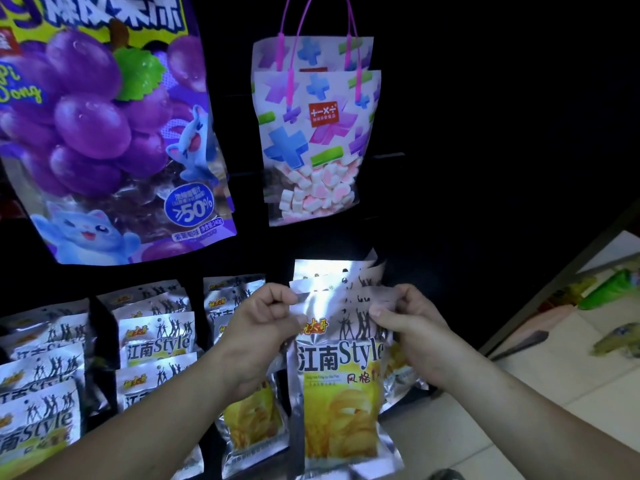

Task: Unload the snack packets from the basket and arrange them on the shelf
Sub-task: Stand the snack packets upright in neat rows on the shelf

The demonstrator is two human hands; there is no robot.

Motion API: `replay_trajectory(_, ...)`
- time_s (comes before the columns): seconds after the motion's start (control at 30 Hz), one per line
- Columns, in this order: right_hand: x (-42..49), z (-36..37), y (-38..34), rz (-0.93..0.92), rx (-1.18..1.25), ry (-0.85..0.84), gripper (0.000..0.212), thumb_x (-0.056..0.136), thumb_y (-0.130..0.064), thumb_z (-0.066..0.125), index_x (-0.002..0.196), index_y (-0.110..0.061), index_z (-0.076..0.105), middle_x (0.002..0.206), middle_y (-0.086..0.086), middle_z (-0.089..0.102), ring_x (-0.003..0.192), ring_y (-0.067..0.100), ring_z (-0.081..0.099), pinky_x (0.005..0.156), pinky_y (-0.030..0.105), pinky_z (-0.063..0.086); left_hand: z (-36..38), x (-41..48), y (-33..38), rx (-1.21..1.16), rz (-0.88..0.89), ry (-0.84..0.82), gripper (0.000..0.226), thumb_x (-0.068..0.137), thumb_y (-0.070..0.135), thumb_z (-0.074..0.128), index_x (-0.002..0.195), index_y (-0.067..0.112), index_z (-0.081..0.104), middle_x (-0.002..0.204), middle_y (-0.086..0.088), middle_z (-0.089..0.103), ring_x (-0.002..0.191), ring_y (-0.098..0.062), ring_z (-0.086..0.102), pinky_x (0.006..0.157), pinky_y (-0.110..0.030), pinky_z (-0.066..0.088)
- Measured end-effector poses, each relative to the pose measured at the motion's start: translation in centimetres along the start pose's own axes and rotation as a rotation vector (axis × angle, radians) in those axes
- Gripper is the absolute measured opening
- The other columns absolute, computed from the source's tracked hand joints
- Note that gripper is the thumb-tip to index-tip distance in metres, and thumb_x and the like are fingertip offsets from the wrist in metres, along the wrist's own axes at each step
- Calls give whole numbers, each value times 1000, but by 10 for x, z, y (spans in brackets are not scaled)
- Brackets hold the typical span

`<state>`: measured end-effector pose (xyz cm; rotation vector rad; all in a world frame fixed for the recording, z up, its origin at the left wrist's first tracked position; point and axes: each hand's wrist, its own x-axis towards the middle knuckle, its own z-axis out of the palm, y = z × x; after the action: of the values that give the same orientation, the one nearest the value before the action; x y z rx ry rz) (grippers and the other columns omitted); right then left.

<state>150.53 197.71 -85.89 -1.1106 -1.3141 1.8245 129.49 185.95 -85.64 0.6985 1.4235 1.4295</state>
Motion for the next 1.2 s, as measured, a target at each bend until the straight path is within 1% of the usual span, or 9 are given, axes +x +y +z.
replay_trajectory(0.23,-1,9,-6,-57,52,-22,36,83,7,74,80,-15,46,86,19,60,79,31,63,71,42,55,5,-2,-3,92,57,56,43,95,-9,61,65,22,62,69,-1,67,71,-29,50,49,-31,36)
replay_trajectory(0.33,-2,10,0,-86,-4,80,38,84,4,76,73,-19,48,84,18,58,80,30,61,72,44,53,10,-7,-3,158,71,39,36,99,-1,60,76,21,75,100,6,79,76,-25,63,56,-33,46)
replay_trajectory(0.43,-3,14,5,-114,-19,169,40,84,1,78,68,-22,49,80,16,59,74,26,59,57,31,50,10,-8,-4,266,85,70,34,103,6,56,97,30,79,106,12,77,74,-38,64,58,-35,52)
replay_trajectory(0.5,-1,17,8,-109,-1,202,39,84,1,77,70,-21,48,82,19,59,73,26,58,50,27,48,11,-9,-3,295,108,80,33,104,7,54,103,31,78,112,13,76,83,-25,72,60,-23,52)
replay_trajectory(0.63,1,20,11,-98,26,258,34,84,6,75,74,-16,51,83,19,63,75,27,63,70,42,52,12,-9,-2,263,112,4,27,100,12,63,108,33,76,119,21,71,96,-3,72,82,-16,53)
replay_trajectory(0.73,5,20,12,-107,7,292,36,83,4,77,70,-19,52,82,15,63,71,22,65,69,41,54,11,-10,-5,316,118,-30,26,93,17,73,109,38,74,119,32,67,114,12,60,97,-18,49)
replay_trajectory(0.9,4,22,13,-116,-76,250,36,84,-4,79,68,-25,54,82,11,60,71,19,58,68,38,50,12,-8,-7,335,152,104,31,93,2,69,104,30,76,115,17,73,90,-9,71,75,-16,56)
replay_trajectory(1.07,-17,21,5,-149,-186,227,23,87,-12,78,89,-15,55,87,5,69,73,18,62,66,30,51,17,-26,3,432,262,76,39,95,-6,60,104,26,80,109,16,76,106,2,67,89,-16,55)
replay_trajectory(1.2,-35,20,7,-169,-290,181,32,86,-7,77,108,-24,60,104,-9,66,85,8,67,68,14,51,8,-24,12,509,246,164,40,94,-4,61,98,32,78,111,10,76,91,-16,74,76,-21,59)
